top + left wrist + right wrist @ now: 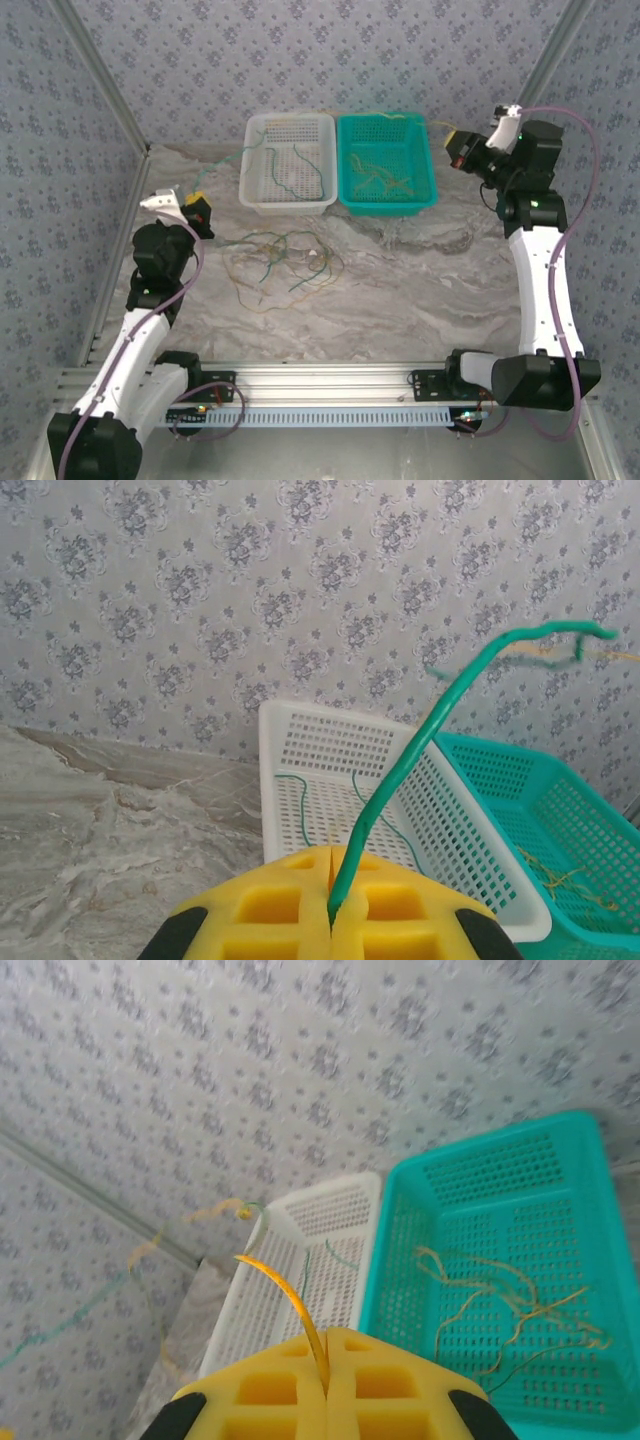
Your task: Untangle the cables
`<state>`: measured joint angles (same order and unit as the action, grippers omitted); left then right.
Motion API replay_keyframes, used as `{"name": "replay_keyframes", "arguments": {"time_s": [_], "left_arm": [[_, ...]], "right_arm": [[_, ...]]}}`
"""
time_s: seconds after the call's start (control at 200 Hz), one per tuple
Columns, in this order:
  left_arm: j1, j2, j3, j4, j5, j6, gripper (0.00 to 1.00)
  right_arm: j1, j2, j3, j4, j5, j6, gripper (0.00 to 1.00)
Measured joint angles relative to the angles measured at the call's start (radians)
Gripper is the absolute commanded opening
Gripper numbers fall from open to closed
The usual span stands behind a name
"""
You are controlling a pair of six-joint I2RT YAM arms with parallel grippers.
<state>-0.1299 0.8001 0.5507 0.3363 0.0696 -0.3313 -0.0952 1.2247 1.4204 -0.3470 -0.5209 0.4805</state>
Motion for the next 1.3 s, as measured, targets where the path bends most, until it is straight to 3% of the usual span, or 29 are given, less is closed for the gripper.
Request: {"name": "replay_keyframes", "arguments": {"time_s": [0.29,0.545,0.73,0.909,1.039,1.299], "left_arm": [[0.005,0.021,0.053,-0.027,0.046,-0.011,0.0],[0.005,0.064,0.109,-0.026,0.085,-0.011,0.0],[0.005,0.158,0.143,-0.026,0.107,-0.016,0.0],[0.005,0.206,0.145,-0.026,0.114,-0.022,0.0],[0.005,0.255,0.18,-0.051,0.114,-0.021,0.0],[-0.003,0.502,0.445,-0.169,0.129,-0.013,0.0]], "right_arm": [[-0.008,0.047,0.172,-0.02,0.05,0.006,0.0],[-0.035,0.126,0.505,-0.111,0.187,-0.018,0.0],[-0.049,0.262,0.895,-0.219,0.341,-0.029,0.0],[-0.058,0.463,1.318,-0.303,0.399,-0.032,0.0],[-0.061,0.493,1.348,-0.321,0.413,-0.032,0.0],[-0.066,0.508,1.318,-0.348,0.407,-0.033,0.0]]}}
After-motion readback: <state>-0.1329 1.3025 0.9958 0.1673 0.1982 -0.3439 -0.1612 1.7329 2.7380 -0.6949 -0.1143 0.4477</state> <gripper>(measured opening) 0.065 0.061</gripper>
